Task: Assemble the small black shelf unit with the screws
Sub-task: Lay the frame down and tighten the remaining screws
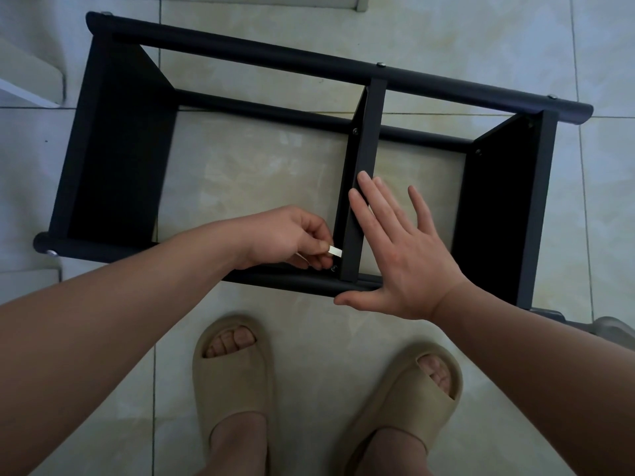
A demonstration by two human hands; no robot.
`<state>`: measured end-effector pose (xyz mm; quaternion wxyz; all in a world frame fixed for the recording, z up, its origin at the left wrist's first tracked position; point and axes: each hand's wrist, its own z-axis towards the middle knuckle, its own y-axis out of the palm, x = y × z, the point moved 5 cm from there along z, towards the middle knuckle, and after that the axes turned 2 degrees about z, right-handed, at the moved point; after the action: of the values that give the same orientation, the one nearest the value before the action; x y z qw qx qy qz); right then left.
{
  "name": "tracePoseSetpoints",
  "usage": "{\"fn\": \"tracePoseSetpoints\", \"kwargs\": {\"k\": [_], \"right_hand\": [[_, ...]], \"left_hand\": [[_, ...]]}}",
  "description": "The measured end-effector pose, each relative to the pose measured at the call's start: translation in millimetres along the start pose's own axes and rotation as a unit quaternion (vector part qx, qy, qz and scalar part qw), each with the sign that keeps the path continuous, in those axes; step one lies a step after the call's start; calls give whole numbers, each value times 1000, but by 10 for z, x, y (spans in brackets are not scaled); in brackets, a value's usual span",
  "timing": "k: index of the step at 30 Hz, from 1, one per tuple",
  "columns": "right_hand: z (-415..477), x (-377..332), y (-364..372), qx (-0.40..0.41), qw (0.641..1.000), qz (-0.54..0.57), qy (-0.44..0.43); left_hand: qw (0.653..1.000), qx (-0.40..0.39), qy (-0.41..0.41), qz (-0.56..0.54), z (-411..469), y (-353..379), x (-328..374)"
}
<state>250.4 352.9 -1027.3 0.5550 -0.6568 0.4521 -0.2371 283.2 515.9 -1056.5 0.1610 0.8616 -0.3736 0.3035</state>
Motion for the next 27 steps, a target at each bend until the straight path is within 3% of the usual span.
{"fn": "tracePoseSetpoints", "kwargs": {"k": [19, 27], "right_hand": [[-3, 5, 15, 10, 1000, 1, -5], [0, 6, 13, 16, 1000, 3, -7]], "left_hand": [[987, -30, 7, 156, -30, 44, -10], [961, 69, 44, 263, -30, -107, 29]]}}
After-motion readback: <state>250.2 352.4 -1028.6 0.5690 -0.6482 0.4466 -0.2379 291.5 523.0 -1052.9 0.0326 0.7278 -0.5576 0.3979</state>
